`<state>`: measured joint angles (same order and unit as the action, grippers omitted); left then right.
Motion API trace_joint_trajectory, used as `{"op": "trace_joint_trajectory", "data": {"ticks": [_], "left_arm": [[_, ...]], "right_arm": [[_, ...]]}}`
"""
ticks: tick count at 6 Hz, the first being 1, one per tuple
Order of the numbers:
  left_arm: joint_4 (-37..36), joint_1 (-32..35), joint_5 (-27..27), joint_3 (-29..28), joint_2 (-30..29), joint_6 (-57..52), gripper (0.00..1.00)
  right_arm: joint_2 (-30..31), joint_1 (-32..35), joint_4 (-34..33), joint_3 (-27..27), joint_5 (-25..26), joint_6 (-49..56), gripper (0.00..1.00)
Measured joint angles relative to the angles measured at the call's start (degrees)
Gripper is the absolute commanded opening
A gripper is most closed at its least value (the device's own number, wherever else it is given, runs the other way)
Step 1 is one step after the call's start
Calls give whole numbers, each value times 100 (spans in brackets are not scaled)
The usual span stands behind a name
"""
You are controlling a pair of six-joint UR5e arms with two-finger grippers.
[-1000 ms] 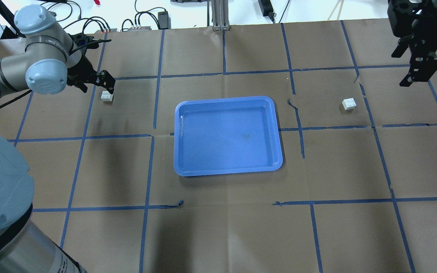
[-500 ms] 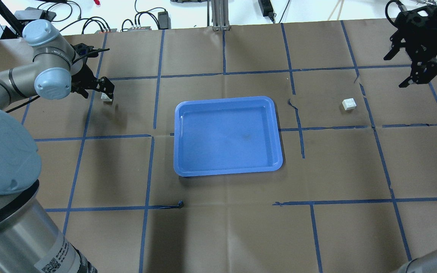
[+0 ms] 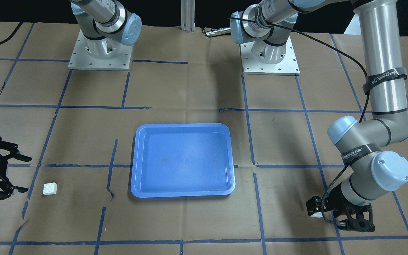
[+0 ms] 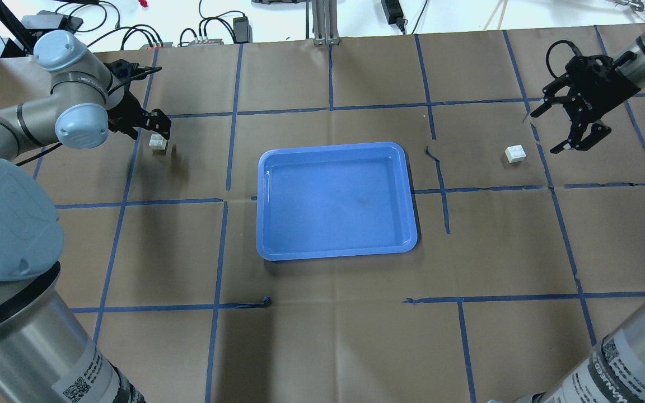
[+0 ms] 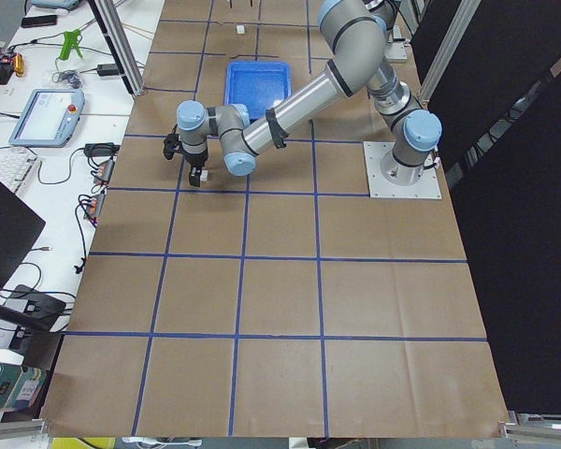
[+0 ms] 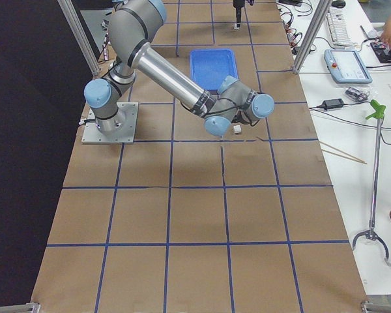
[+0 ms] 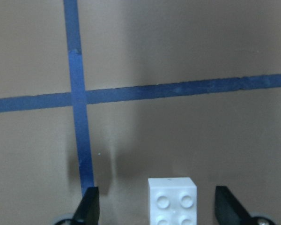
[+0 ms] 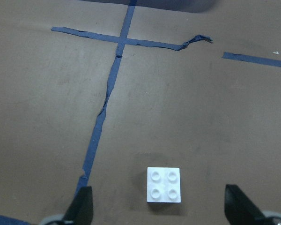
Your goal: Assemble white blocks and place on blue tray
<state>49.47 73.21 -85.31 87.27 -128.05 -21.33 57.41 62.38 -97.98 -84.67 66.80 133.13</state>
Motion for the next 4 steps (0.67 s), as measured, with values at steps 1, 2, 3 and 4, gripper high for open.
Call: {"op": "trace_joint_trajectory", "data": {"ticks": [1,2,3,4], "left_arm": [[38,0,4,4,-6,-13,21],[63,0,5,18,-8,-18,16],[87,0,5,41,-6,-28,8],[172,1,2,37,-1,-46,5]], "right_arm": [[-261,-2,-255,-6,-134,62,100],[-466,-1,-439,-8,-227,85,100],[-608,1,-507,-7,-257,95,100],[-664,2,-521,-8,-262,91,100]]}}
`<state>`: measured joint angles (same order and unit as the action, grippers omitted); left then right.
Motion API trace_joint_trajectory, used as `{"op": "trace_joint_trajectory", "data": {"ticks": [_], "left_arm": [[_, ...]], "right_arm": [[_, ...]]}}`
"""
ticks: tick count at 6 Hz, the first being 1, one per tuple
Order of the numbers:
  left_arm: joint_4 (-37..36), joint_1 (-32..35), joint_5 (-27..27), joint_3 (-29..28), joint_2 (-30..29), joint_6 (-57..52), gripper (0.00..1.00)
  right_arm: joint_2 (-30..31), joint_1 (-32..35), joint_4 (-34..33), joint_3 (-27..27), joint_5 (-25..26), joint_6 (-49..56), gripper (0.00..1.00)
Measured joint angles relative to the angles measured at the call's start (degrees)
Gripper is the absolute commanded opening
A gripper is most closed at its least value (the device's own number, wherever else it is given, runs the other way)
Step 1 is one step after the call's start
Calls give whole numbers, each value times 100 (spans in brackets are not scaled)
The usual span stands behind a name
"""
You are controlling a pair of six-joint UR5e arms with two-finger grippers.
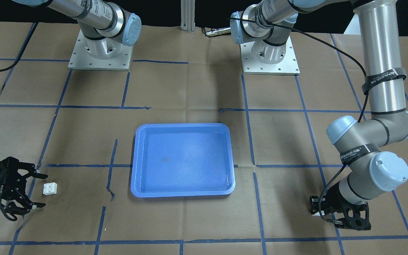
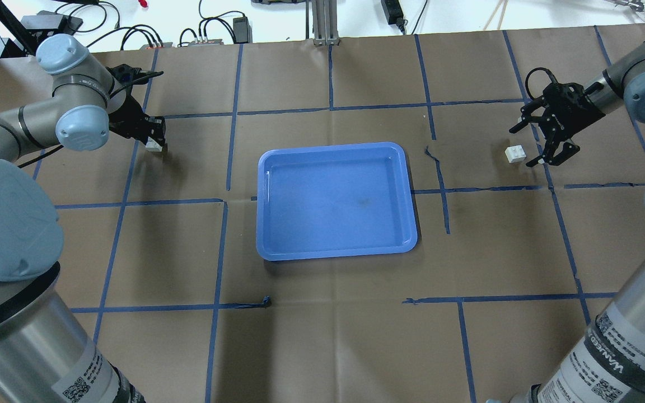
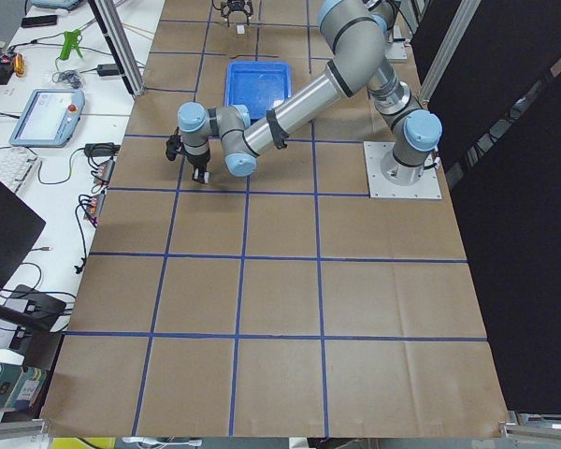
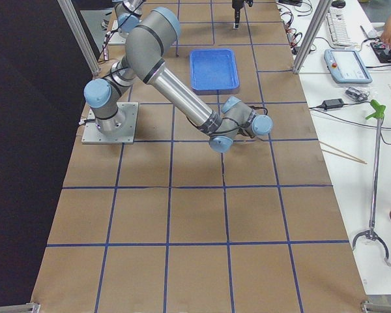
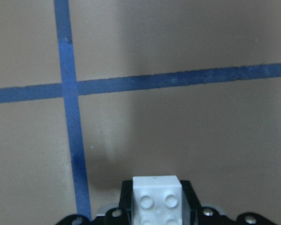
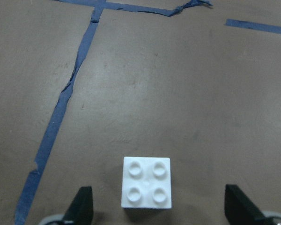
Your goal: Assemble white blocks and place on blue tray
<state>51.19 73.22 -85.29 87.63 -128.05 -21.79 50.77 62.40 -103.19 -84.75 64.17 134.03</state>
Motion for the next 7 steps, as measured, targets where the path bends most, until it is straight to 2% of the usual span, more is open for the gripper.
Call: {"op": "trace_joint_trajectory", "data": {"ticks": [1,3,4,5,7], "left_arm": [[99,85,-2,-19,48,-78,5],[248,861,-59,112,481,-668,5],[356,1272,-61,197,722,-1442,5],[517,1690,-56,311,969,-2226,6],[778,2553,-57,461,1264,-3134,6]], "right_arm": [[-11,0,6,-1,-4,-24,97],[7,0,31,12,-14,-58,67],[9,0,35,20,-11,-61,57],[14,0,35,25,-10,-53,48],[22,0,29,41,-10,-21,42]]}}
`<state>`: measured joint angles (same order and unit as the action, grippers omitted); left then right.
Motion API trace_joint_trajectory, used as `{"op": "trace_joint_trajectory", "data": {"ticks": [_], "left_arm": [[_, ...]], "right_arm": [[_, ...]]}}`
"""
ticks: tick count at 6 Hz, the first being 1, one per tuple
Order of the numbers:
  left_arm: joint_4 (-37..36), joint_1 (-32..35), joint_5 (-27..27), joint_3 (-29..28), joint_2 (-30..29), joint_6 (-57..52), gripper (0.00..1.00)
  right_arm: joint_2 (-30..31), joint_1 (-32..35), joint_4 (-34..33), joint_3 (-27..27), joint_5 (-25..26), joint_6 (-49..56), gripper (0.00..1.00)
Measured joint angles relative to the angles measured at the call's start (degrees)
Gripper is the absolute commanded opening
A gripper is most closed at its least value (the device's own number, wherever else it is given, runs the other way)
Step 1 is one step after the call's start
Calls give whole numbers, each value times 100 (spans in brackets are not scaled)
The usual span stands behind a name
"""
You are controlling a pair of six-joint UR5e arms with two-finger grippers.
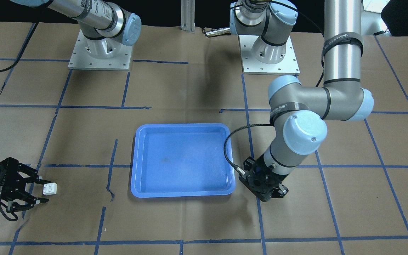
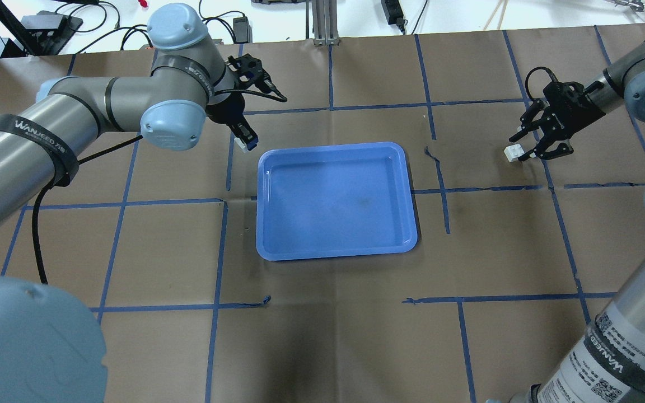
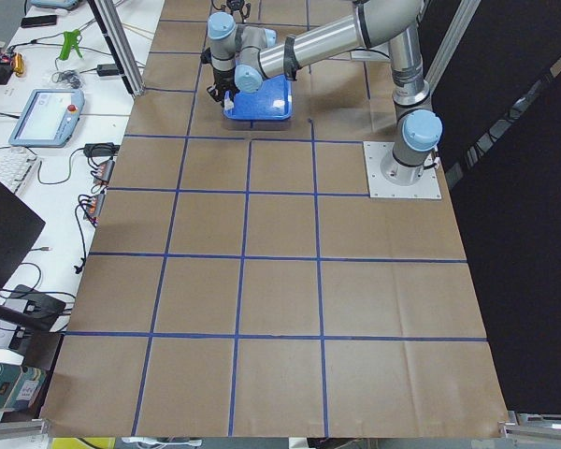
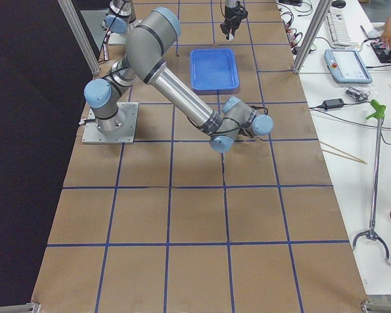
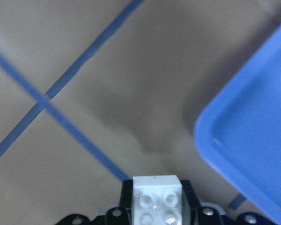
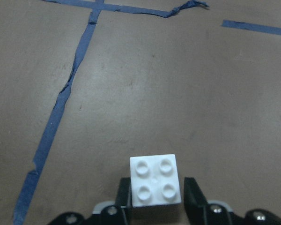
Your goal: Assemble white blocks and place on blue tray
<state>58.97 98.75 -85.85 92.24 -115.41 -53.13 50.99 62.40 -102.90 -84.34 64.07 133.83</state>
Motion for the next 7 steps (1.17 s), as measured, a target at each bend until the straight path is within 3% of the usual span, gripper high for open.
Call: {"op": "trace_joint_trajectory", "data": {"ticks": [2,7], "left_arm": [[9,704,37,201,-57,-565,6],[-104,1226,365,494,-428,-1158,7]], "right_arm": [[17,10,2,11,-10,9,40],[734,75,111,-175,-288,-1179,40]]}}
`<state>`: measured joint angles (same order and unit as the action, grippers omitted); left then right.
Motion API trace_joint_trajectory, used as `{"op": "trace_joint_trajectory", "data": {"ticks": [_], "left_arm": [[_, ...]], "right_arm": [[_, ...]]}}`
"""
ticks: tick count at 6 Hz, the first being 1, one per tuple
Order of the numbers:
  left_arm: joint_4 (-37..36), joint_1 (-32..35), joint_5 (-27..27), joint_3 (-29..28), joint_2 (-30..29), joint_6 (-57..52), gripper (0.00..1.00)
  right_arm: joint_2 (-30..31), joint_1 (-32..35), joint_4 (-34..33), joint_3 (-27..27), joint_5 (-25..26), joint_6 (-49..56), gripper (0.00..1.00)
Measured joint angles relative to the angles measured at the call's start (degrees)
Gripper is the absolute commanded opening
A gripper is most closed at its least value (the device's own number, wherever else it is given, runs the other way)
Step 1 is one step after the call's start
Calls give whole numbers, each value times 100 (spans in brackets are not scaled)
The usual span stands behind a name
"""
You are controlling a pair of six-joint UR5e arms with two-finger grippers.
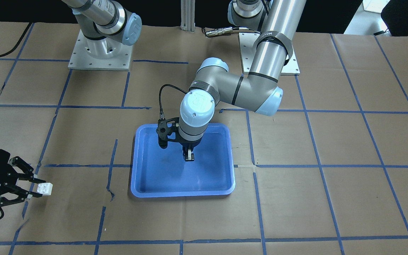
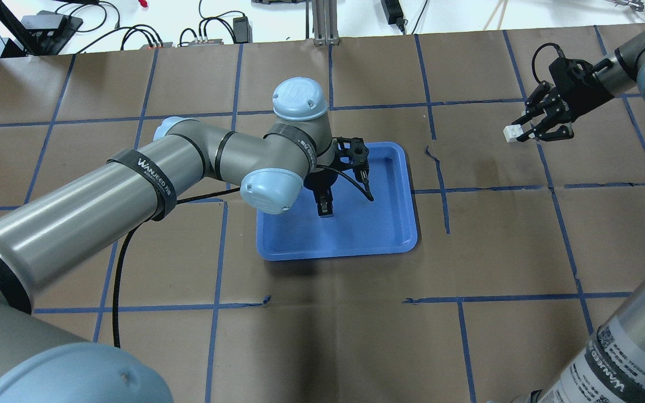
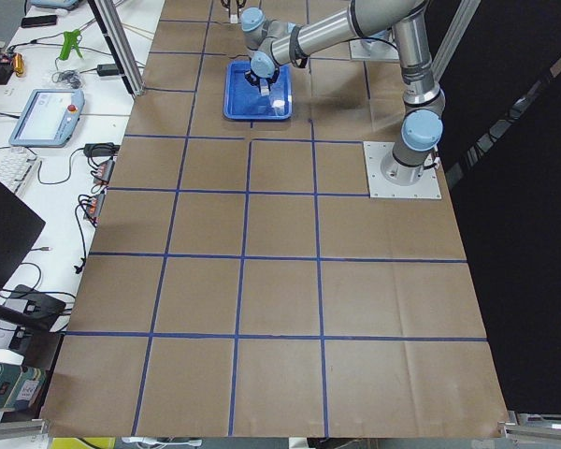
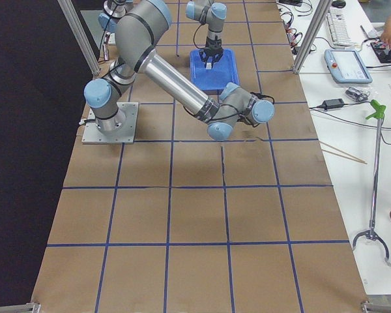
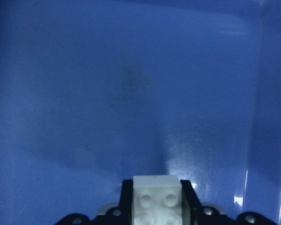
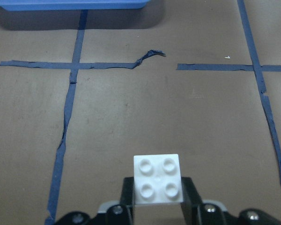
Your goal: Assemble white blocks and place on blue tray
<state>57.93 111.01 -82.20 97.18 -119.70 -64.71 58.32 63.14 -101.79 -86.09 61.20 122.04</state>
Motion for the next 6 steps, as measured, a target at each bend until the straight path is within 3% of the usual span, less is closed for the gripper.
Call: {"op": "trace_joint_trajectory", "data": {"ticks": [2,3,4,6], "left_arm": [[-85,15,18,7,-88,-3,7],[-106,16,-3,10,-99,5,23],[-112,17,-29,16,-107,34,98],[-119,17,-37,19,-111,62,99]], "right_arm": [[683,8,-52,-641,-128,-348,40],[1046,11,-79,-974,-206,-445,40],[1346,13,-90,-1267,-239,-476,40],[1876,27,-121,-1784,-245,-469,40]]}}
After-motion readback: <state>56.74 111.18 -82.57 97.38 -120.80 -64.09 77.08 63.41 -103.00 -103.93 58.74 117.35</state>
